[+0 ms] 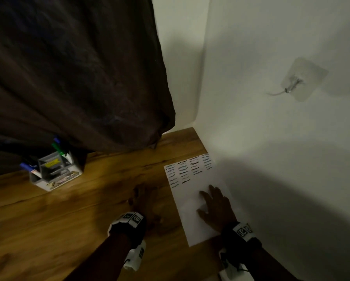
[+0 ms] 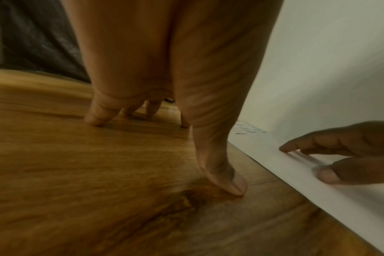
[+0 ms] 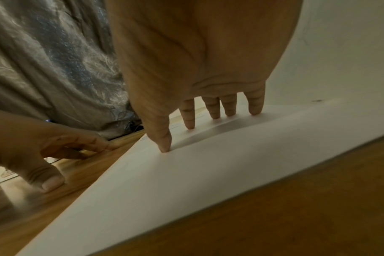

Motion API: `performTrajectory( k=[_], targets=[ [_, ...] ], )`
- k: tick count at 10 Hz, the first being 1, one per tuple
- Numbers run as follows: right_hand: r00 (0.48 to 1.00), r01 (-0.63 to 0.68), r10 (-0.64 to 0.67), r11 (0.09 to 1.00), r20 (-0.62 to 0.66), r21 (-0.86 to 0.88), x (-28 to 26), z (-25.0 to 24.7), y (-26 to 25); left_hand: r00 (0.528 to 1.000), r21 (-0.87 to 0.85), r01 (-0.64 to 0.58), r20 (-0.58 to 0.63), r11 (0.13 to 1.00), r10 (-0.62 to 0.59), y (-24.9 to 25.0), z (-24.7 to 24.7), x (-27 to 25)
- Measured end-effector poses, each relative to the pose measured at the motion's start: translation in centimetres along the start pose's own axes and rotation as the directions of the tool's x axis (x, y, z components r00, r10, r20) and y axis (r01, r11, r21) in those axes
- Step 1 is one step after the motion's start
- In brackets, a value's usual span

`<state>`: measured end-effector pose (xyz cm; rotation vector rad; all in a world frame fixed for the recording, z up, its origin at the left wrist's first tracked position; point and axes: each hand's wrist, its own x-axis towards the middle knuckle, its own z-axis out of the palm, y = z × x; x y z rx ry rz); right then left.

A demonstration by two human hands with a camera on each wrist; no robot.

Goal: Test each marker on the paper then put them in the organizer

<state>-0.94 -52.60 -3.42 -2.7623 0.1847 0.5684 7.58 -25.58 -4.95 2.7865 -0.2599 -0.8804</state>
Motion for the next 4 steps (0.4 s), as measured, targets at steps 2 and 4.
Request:
performTrajectory(
  k=[2,4],
  targets=[
    [0.999,-0.042,0.043,0.999,-0.015,0.029,-0.5,-0.5,-1.3,0.999,0.004,-0.041,0.006,0.999,0.041,-2.4,0.5,0.8],
    [0.993,0.114,-0.113,0.992,-0.015,0.054,-1.1,-2.8,-8.1,0.983,-0.31,-0.181,-0.086,0.933,0.163,-5.1,-4.1,-3.5]
  ],
)
